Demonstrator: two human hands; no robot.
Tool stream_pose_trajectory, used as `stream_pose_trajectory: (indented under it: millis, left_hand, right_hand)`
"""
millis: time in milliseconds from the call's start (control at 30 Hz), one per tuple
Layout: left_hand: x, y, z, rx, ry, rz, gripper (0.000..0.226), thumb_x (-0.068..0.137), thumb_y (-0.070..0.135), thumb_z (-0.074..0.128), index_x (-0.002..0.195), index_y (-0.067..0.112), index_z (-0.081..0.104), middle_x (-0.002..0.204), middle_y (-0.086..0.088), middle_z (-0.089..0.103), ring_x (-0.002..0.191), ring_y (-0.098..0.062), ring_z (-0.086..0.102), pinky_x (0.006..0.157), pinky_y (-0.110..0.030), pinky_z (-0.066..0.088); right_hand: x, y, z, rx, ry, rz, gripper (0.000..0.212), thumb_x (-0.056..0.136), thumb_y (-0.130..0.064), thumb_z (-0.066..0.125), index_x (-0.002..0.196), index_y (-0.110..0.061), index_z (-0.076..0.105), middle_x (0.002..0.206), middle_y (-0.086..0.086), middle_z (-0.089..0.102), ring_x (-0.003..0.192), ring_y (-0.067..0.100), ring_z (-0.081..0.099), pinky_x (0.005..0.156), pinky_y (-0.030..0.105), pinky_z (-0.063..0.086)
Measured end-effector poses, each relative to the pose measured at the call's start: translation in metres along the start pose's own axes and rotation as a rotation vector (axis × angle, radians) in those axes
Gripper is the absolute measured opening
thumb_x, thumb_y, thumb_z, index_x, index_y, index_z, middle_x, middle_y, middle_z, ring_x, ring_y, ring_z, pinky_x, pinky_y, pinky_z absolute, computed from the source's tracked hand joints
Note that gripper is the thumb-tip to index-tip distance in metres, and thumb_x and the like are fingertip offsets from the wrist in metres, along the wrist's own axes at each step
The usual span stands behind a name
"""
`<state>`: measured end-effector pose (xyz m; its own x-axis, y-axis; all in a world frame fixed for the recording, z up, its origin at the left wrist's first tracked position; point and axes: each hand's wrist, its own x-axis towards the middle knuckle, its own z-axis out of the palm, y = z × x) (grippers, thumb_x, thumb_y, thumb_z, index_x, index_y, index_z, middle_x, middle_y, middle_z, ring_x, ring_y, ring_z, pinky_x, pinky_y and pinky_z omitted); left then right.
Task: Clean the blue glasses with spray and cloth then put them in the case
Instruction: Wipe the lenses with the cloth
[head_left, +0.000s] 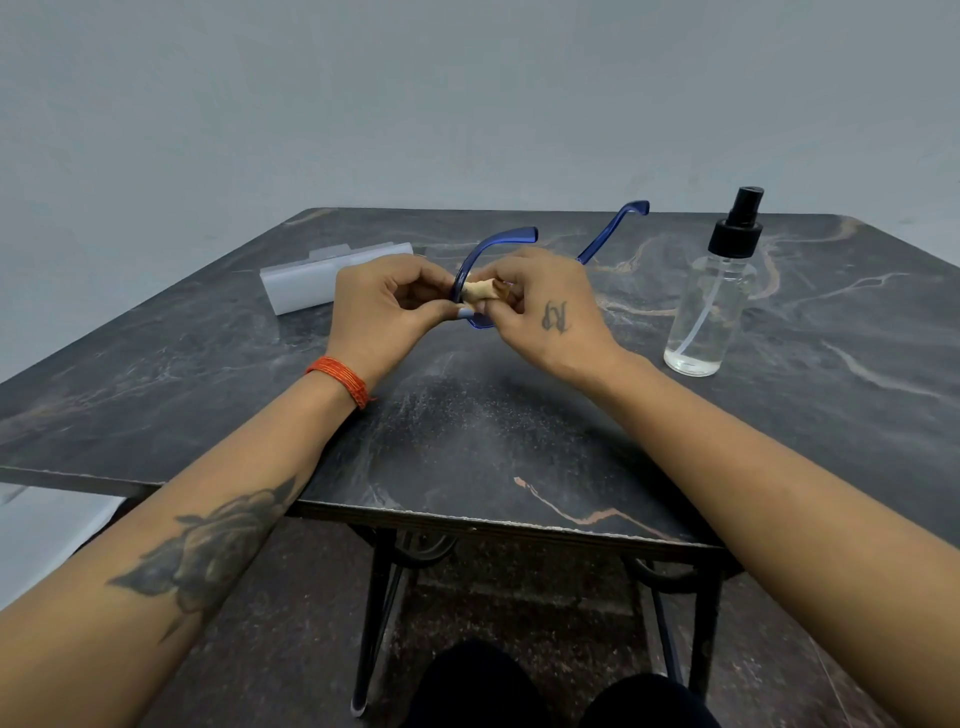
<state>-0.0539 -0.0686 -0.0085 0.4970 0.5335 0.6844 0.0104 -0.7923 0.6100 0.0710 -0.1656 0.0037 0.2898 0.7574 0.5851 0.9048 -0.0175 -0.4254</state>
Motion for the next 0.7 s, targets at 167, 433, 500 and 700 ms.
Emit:
stream_pose_trajectory:
  millis: [167, 433, 500, 700]
  left_hand:
    - [0.000, 0.000, -0.001, 0.002, 0.009, 0.005, 0.020, 0.068, 0.007, 0.078, 0.085, 0.012, 0.069, 0.082, -0.008, 0.070, 0.074, -0.014, 0.067, 0.071, -0.026, 0.057]
    - [0.001, -0.004, 0.000, 0.025, 0.006, 0.005, 0.018, 0.069, 0.006, 0.077, 0.086, 0.006, 0.071, 0.083, -0.009, 0.070, 0.076, -0.018, 0.068, 0.073, -0.031, 0.058]
    - [0.001, -0.003, 0.001, 0.014, 0.004, 0.004, 0.019, 0.068, 0.007, 0.078, 0.085, 0.007, 0.070, 0.082, -0.008, 0.069, 0.074, -0.016, 0.068, 0.073, -0.029, 0.058]
    - [0.001, -0.002, 0.000, -0.009, 0.009, 0.044, 0.020, 0.068, 0.007, 0.078, 0.085, 0.010, 0.069, 0.083, -0.009, 0.067, 0.074, -0.013, 0.066, 0.071, -0.019, 0.055]
  right_hand:
    - [-0.002, 0.001, -0.004, 0.040, -0.053, 0.002, 0.017, 0.079, -0.017, 0.064, 0.093, -0.020, 0.073, 0.075, -0.007, 0.059, 0.064, 0.004, 0.045, 0.057, 0.011, 0.028]
    - [-0.006, -0.004, -0.013, -0.238, -0.052, -0.012, 0.018, 0.082, -0.020, 0.057, 0.088, -0.014, 0.073, 0.076, 0.005, 0.062, 0.070, 0.016, 0.048, 0.057, 0.024, 0.028]
    - [-0.006, -0.004, -0.012, -0.256, -0.018, -0.005, 0.020, 0.083, -0.017, 0.055, 0.092, -0.013, 0.072, 0.086, 0.008, 0.062, 0.076, 0.020, 0.050, 0.054, 0.023, 0.026]
    - [-0.005, -0.002, -0.009, -0.197, 0.042, 0.035, 0.021, 0.090, -0.016, 0.052, 0.102, -0.008, 0.068, 0.100, 0.011, 0.057, 0.086, 0.024, 0.055, 0.067, 0.022, 0.031]
